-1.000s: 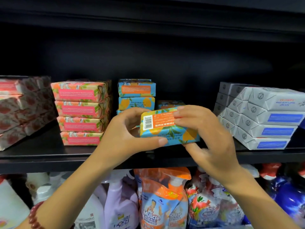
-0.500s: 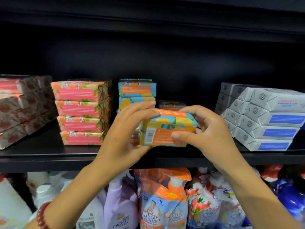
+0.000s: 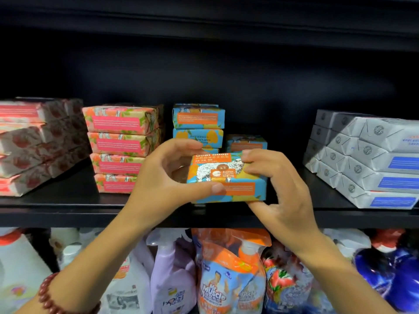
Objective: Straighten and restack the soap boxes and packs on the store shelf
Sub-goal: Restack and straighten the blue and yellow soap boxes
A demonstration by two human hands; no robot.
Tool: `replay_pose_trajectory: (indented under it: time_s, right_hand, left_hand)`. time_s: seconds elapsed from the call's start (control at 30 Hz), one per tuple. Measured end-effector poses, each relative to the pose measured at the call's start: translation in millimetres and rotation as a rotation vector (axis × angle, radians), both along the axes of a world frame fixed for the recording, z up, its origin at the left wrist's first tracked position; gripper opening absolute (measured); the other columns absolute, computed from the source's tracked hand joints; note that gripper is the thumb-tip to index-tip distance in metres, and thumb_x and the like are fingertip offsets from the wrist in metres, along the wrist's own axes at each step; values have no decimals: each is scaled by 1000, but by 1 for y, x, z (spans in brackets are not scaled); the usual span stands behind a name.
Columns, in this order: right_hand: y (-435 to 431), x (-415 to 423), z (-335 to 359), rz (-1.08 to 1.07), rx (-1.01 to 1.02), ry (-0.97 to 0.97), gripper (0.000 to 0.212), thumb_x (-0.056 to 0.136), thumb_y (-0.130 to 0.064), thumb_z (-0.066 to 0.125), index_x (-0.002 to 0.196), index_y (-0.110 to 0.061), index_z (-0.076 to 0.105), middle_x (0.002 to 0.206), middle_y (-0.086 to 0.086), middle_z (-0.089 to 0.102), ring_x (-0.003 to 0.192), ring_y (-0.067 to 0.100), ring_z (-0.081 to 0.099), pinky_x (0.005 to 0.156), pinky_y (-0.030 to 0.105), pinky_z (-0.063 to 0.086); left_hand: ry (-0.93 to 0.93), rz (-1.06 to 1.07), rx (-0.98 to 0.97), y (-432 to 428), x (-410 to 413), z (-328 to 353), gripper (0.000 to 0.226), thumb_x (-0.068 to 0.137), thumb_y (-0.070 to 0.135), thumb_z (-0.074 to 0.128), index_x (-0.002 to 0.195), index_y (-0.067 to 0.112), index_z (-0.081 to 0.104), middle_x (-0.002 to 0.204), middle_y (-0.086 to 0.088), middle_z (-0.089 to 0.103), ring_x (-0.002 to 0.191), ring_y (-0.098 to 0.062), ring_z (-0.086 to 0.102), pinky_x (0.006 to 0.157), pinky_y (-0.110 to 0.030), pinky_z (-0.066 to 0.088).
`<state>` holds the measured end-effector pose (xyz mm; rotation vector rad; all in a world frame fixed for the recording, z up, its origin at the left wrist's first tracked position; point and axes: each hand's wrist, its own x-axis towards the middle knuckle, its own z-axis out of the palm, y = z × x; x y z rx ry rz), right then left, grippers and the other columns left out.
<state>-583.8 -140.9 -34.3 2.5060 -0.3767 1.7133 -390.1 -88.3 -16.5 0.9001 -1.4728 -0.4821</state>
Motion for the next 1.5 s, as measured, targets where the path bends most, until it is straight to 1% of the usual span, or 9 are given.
replay_pose_trajectory:
  time_s: [0.17, 0.3, 0.43, 0.57, 0.77, 1.2, 1.33, 1.43, 1.5]
  right_hand:
    - [-4, -10, -1, -113, 242, 58, 52, 78, -25, 72, 124, -11, 53, 122, -7, 52, 119, 2, 47, 99, 13, 36]
    - [-14, -22, -12, -203, 459, 387, 59, 72, -51, 69, 123, -25, 56, 118, -17, 53, 114, -2, 47, 97, 19, 38]
    - [-21, -24, -19, -235, 450, 596, 54, 74, -54, 67, 123, -32, 55, 117, -27, 45, 114, -7, 39, 96, 24, 40]
    - [-23, -26, -21, -213, 439, 552, 52, 74, -54, 67, 121, -36, 56, 118, -28, 48, 114, -9, 39, 93, 23, 42]
    - [-23, -27, -23, -234, 415, 541, 52, 73, -57, 63, 122, -37, 57, 118, -29, 50, 114, -10, 39, 92, 20, 42]
    - [-21, -26, -17, -182, 492, 525, 43, 74, -48, 69, 114, -34, 63, 113, -24, 57, 109, -6, 48, 90, 19, 43]
    - [-38, -24, 4, 44, 738, 160, 27, 71, -34, 76, 97, -31, 69, 100, -16, 68, 97, -3, 61, 82, 11, 45]
    - [-67, -15, 14, -44, 703, -86, 27, 75, -18, 76, 99, -23, 68, 105, -6, 68, 99, 4, 62, 84, 19, 48]
    - [-86, -7, 19, -160, 692, -90, 34, 76, -15, 75, 108, -18, 65, 110, -4, 64, 101, 5, 58, 86, 21, 48]
  left_hand:
    - [46, 126, -125, -1, 6, 1, 62, 51, 32, 90, 103, 18, 60, 103, 1, 68, 99, -12, 66, 74, -19, 54]
    - [13, 222, -122, -6, 10, 1, 55, 57, 32, 86, 104, 16, 60, 103, 1, 68, 97, -9, 67, 74, -21, 55]
    - [-26, 296, -84, -12, 7, -9, 51, 62, 33, 80, 104, 14, 58, 103, 3, 67, 97, -10, 67, 76, -25, 56]
    - [-358, 525, -253, -12, 6, -16, 36, 82, 29, 72, 112, 14, 58, 113, 2, 62, 107, -14, 58, 86, -35, 51]
    - [-653, 593, -357, -14, 7, -20, 32, 79, 26, 69, 102, 4, 68, 102, -6, 67, 98, -23, 59, 86, -32, 45]
    - [-616, 644, -454, -10, 3, -28, 26, 82, 15, 73, 103, 1, 67, 112, -10, 63, 107, -25, 56, 92, -33, 44]
    - [-464, 481, -501, -4, -28, -37, 18, 78, 14, 74, 92, 3, 69, 99, -4, 67, 96, -17, 62, 84, -29, 48]
    - [-451, 353, -360, -9, -49, -43, 19, 77, 20, 74, 90, 7, 71, 92, 1, 69, 89, -10, 62, 79, -22, 48]
    - [-501, 311, -262, -15, -56, -45, 21, 77, 24, 73, 90, 9, 72, 90, 1, 71, 86, -12, 64, 77, -27, 50]
